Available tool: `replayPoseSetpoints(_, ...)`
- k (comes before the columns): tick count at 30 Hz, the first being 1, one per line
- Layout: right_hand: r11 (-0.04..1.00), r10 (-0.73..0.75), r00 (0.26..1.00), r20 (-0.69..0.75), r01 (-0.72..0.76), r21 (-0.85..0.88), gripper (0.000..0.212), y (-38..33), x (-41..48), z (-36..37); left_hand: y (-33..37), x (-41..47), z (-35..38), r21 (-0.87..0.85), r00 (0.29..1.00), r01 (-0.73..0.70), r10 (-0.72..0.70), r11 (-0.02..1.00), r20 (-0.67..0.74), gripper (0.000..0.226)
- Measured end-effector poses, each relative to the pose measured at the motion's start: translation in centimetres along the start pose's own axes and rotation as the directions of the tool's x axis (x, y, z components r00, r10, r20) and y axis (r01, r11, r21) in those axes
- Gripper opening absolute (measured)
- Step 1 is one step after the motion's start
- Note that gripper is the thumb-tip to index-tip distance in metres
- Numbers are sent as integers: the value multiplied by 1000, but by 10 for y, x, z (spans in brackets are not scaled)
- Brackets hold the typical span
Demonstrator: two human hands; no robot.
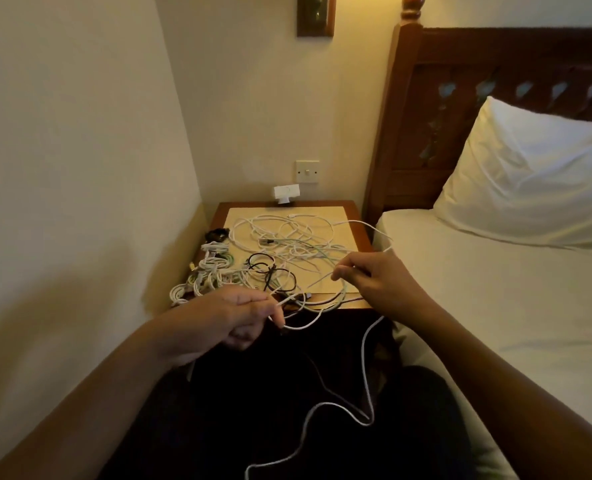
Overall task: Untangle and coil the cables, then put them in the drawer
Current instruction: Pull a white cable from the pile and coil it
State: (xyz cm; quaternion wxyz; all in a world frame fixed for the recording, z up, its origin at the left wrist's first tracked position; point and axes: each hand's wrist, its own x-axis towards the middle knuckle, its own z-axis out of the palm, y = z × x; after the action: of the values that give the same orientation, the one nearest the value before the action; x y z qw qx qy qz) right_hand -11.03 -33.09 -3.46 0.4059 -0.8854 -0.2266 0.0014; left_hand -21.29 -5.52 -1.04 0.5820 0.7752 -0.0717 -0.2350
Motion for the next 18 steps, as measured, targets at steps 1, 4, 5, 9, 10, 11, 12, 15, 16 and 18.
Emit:
replayPoseSetpoints(1,1000,-10,1000,2,10,14,19,4,-2,6,-1,-7,4,-72,999,-23,26,997,39,28)
replayPoseSetpoints(4,990,-42,994,102,28,136,23,7,-13,23,-1,-24,7,-257,980,-197,192,946,-45,27)
replayPoseSetpoints(5,982,-65,989,130,41,183,24,9,-18,28,1,-30,7,-279,964,-266,246,923,-104,28)
replayPoseSetpoints(9,956,-116,984,135,74,282,26,29,-25,53,2,-45,4,-262,902,-417,360,870,-239,30)
replayPoseSetpoints(10,959,-82,987,140,39,281,27,37,-25,59,1,-47,4,-255,889,-437,370,863,-269,30)
replayPoseSetpoints(11,966,-34,987,154,-7,257,28,46,-26,65,2,-50,5,-254,874,-460,384,851,-299,30)
replayPoseSetpoints(12,979,22,984,176,-57,197,29,56,-28,70,4,-52,4,-263,850,-500,410,825,-331,29)
replayPoseSetpoints(15,980,189,952,239,-168,-106,28,90,-41,80,14,-68,-14,-362,746,-658,506,660,-433,21)
replayPoseSetpoints(16,963,223,944,244,-175,-204,28,99,-46,80,17,-73,-23,-403,715,-697,537,593,-447,20)
replayPoseSetpoints(18,927,264,942,206,-189,-324,29,115,-50,78,21,-78,-36,-484,684,-728,561,487,-466,23)
